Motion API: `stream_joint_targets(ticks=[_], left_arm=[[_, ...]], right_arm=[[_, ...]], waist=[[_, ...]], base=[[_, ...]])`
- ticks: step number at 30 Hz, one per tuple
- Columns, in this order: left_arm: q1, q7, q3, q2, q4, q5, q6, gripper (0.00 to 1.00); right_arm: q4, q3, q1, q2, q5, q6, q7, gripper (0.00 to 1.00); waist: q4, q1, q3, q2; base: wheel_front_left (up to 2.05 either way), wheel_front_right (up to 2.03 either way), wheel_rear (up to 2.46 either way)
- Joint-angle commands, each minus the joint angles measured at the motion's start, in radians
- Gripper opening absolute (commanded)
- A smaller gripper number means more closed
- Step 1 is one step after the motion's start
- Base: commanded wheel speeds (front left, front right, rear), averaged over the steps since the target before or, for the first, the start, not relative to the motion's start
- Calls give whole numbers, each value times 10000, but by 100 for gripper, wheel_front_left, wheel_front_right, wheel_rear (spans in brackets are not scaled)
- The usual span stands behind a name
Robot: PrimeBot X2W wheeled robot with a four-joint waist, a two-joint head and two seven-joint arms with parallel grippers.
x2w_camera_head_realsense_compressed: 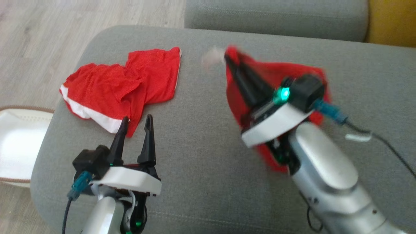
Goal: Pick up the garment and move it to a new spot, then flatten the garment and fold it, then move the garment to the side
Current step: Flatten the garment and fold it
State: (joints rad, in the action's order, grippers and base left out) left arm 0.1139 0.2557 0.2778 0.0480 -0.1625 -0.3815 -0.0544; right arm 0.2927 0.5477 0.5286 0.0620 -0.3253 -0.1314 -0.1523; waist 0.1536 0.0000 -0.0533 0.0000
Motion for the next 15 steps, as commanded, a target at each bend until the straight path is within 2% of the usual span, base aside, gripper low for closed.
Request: stream_joint_targets(ticks=[1,5,9,11,15], left_arm=[[262,61,-356,23,422,-35,-71,100],[95,61,-410,23,557,-14,-145,100],[33,61,-432,23,657,-54,-146,100],[51,61,-362,23,666,-66,-126,100],[119,61,-263,23,690,-117,-142,100]], right_arm=[[-572,-100,663,-118,-199,7,-166,0],[-811,-1198,1278,-118,-356,7,-48,0],[-470,-2920,1651,-89,740,7,506,0],[-205,-3961,1687,227,1316,7,780,0],[326,-5714,1616,1353,2450,7,1226,0]], waist=[[-115,0,117,0],[-315,0,203,0],[-561,0,123,0],[-623,0,87,0],[-710,0,-22,0]], base=[[0,0,0],[0,0,0],[0,0,0],[0,0,0],[0,0,0]])
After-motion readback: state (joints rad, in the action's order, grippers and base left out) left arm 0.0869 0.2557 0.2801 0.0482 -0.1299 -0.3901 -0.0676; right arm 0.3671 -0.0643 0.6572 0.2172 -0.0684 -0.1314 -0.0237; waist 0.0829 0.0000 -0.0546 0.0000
